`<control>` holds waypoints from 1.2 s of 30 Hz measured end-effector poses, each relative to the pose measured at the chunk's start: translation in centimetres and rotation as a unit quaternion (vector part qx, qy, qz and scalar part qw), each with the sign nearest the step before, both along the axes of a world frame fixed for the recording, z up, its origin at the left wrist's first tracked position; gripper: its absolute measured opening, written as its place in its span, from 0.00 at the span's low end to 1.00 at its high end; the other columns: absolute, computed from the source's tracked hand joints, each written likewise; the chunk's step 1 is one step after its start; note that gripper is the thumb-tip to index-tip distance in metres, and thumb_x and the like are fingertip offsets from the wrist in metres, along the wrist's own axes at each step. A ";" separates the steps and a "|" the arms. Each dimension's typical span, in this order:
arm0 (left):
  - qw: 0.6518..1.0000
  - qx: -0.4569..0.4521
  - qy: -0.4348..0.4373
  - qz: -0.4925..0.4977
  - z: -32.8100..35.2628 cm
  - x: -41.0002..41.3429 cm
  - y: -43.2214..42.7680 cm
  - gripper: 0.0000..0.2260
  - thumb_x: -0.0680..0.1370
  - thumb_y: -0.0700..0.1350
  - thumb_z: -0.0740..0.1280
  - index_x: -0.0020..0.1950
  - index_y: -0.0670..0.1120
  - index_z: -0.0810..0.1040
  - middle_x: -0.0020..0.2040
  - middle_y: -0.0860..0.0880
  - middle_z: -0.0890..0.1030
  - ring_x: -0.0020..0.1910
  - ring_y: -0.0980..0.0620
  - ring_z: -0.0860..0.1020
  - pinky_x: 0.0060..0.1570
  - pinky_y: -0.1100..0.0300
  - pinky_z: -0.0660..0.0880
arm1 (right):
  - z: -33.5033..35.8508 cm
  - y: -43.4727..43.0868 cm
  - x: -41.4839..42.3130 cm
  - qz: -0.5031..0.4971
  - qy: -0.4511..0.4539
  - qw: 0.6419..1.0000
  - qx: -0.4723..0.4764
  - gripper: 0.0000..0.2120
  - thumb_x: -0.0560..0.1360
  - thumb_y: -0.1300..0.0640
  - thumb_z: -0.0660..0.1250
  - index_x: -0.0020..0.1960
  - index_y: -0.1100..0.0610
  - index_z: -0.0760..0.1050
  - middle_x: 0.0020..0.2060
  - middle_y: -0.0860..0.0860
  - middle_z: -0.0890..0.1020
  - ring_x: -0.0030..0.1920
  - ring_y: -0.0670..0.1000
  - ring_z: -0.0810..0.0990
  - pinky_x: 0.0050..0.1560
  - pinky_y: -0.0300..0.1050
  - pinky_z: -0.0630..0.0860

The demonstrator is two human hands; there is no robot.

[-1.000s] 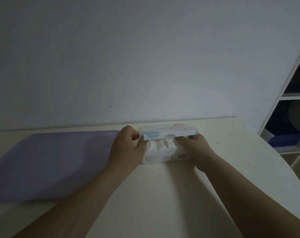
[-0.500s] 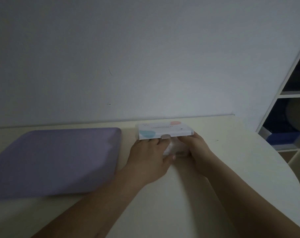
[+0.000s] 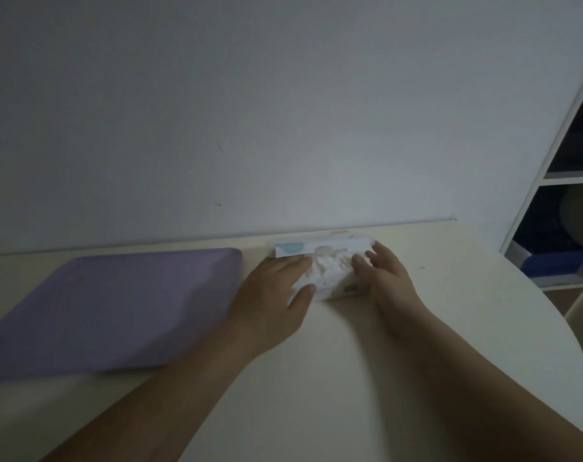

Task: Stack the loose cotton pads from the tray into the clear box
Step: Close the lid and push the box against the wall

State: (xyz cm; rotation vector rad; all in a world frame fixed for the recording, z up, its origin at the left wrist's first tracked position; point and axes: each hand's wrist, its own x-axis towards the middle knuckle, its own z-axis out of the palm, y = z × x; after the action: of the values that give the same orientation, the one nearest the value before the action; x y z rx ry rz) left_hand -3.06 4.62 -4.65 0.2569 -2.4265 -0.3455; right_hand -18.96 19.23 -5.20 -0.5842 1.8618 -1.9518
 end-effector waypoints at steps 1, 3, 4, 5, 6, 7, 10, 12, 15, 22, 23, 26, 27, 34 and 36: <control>0.999 0.002 0.051 0.015 -0.2 0.8 -0.1 0.14 0.77 0.47 0.70 0.61 0.46 0.82 0.60 0.49 0.84 0.60 0.49 0.80 0.64 0.62 0.71 | 0.1 0.2 0.2 -0.024 -0.030 0.999 -0.019 0.30 0.77 0.52 0.72 0.77 0.52 0.67 0.69 0.49 0.75 0.68 0.51 0.76 0.73 0.54 0.70; 0.993 0.026 0.110 0.035 -0.2 1.7 -0.1 0.09 0.76 0.44 0.70 0.56 0.47 0.81 0.54 0.51 0.82 0.53 0.49 0.80 0.57 0.57 0.76 | 0.3 0.5 0.2 -0.071 -0.069 0.994 -0.045 0.28 0.72 0.58 0.73 0.72 0.55 0.74 0.66 0.53 0.79 0.64 0.52 0.78 0.71 0.52 0.72; 0.991 0.052 0.117 0.043 0.0 1.8 -0.1 0.09 0.76 0.43 0.70 0.56 0.48 0.80 0.54 0.52 0.80 0.51 0.50 0.79 0.54 0.56 0.76 | 0.4 0.6 0.4 -0.084 -0.090 0.991 -0.058 0.26 0.68 0.60 0.71 0.66 0.56 0.79 0.63 0.56 0.82 0.60 0.52 0.80 0.67 0.51 0.74; 0.989 0.082 0.115 0.052 0.2 1.8 -0.1 0.11 0.76 0.43 0.70 0.58 0.49 0.78 0.55 0.53 0.77 0.51 0.52 0.78 0.53 0.56 0.77 | 0.5 0.5 0.5 -0.094 -0.106 0.988 -0.065 0.24 0.64 0.61 0.67 0.60 0.57 0.82 0.58 0.58 0.85 0.54 0.53 0.81 0.60 0.51 0.75; 0.987 0.104 0.107 0.064 0.3 1.8 -0.1 0.14 0.77 0.43 0.71 0.61 0.50 0.78 0.57 0.54 0.76 0.51 0.54 0.78 0.54 0.57 0.77 | 0.5 0.4 0.9 -0.093 -0.115 0.987 -0.070 0.21 0.62 0.60 0.65 0.54 0.60 0.84 0.52 0.58 0.86 0.49 0.53 0.80 0.54 0.51 0.75; 0.986 0.116 0.092 0.075 0.2 1.6 -0.3 0.15 0.77 0.44 0.71 0.64 0.50 0.78 0.59 0.54 0.75 0.53 0.54 0.77 0.56 0.59 0.76 | 0.7 0.3 1.4 -0.093 -0.120 0.986 -0.063 0.16 0.64 0.58 0.66 0.49 0.62 0.83 0.45 0.55 0.85 0.46 0.53 0.78 0.50 0.51 0.73; 0.990 0.109 0.041 0.083 -0.6 1.3 -0.4 0.13 0.79 0.48 0.70 0.63 0.47 0.82 0.64 0.52 0.77 0.62 0.53 0.77 0.61 0.64 0.70 | 0.4 0.4 2.5 -0.117 -0.070 0.990 -0.038 0.12 0.75 0.49 0.69 0.44 0.57 0.83 0.40 0.49 0.81 0.42 0.50 0.77 0.48 0.47 0.73; 0.992 0.096 0.023 0.083 -1.1 1.2 -0.6 0.13 0.79 0.48 0.70 0.61 0.46 0.84 0.66 0.50 0.80 0.65 0.50 0.78 0.63 0.62 0.70 | 0.2 0.5 2.7 -0.134 -0.041 0.990 -0.033 0.12 0.76 0.46 0.70 0.49 0.54 0.85 0.43 0.48 0.84 0.45 0.48 0.79 0.51 0.46 0.76; 0.995 0.057 0.006 0.077 -1.1 1.0 -1.1 0.13 0.76 0.46 0.73 0.59 0.46 0.84 0.65 0.48 0.83 0.62 0.46 0.81 0.63 0.58 0.74 | 0.0 0.3 2.8 -0.161 -0.026 0.986 -0.021 0.11 0.76 0.47 0.71 0.50 0.53 0.84 0.44 0.48 0.85 0.45 0.47 0.80 0.49 0.43 0.76; 0.995 -0.004 -0.032 0.097 -0.3 1.7 -2.6 0.12 0.75 0.43 0.75 0.59 0.48 0.84 0.65 0.47 0.84 0.60 0.45 0.83 0.55 0.53 0.80 | 0.3 -2.1 3.0 -0.177 -0.040 0.983 -0.014 0.09 0.76 0.53 0.71 0.54 0.54 0.84 0.48 0.46 0.86 0.51 0.47 0.83 0.50 0.41 0.77; 0.994 0.003 -0.039 0.105 -0.2 1.8 -3.1 0.13 0.76 0.43 0.74 0.61 0.48 0.84 0.67 0.48 0.82 0.63 0.46 0.82 0.57 0.53 0.79 | 0.3 -2.7 3.1 -0.171 -0.038 0.984 -0.012 0.08 0.76 0.53 0.70 0.53 0.54 0.84 0.47 0.45 0.86 0.49 0.46 0.83 0.48 0.40 0.76; 0.991 0.047 -0.058 0.107 0.1 2.1 -4.6 0.17 0.80 0.42 0.69 0.69 0.48 0.79 0.75 0.50 0.75 0.72 0.50 0.75 0.68 0.56 0.72 | 0.3 -4.6 3.2 -0.165 -0.028 0.986 -0.013 0.09 0.77 0.52 0.70 0.53 0.55 0.83 0.45 0.44 0.85 0.46 0.41 0.81 0.44 0.37 0.74; 0.991 0.060 -0.065 0.101 0.4 2.2 -5.2 0.19 0.80 0.42 0.68 0.71 0.48 0.78 0.76 0.51 0.73 0.74 0.51 0.72 0.71 0.57 0.69 | 0.4 -5.3 3.1 -0.166 -0.019 0.986 -0.009 0.09 0.78 0.52 0.69 0.53 0.55 0.82 0.45 0.44 0.84 0.46 0.41 0.80 0.43 0.37 0.73; 0.958 0.102 -0.241 0.117 2.4 5.1 -6.4 0.28 0.73 0.65 0.65 0.66 0.49 0.71 0.69 0.47 0.74 0.69 0.44 0.74 0.63 0.49 0.75 | 0.6 -7.0 3.6 -0.205 0.162 0.955 0.137 0.24 0.82 0.51 0.63 0.75 0.57 0.68 0.76 0.55 0.68 0.76 0.55 0.66 0.72 0.50 0.66; 0.931 0.101 -0.327 0.131 1.5 7.5 -6.1 0.31 0.75 0.68 0.65 0.69 0.48 0.72 0.71 0.47 0.74 0.71 0.45 0.72 0.68 0.50 0.71 | 0.4 -7.2 5.0 -0.180 0.331 0.912 0.163 0.24 0.81 0.52 0.64 0.75 0.54 0.69 0.78 0.56 0.65 0.80 0.56 0.59 0.78 0.55 0.60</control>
State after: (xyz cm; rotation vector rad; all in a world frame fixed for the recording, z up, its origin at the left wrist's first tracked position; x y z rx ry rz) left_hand 4.40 -1.52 -3.14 0.9029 -2.9488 -0.4405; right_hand -14.01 12.05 -4.81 -0.9289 2.8179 -1.6936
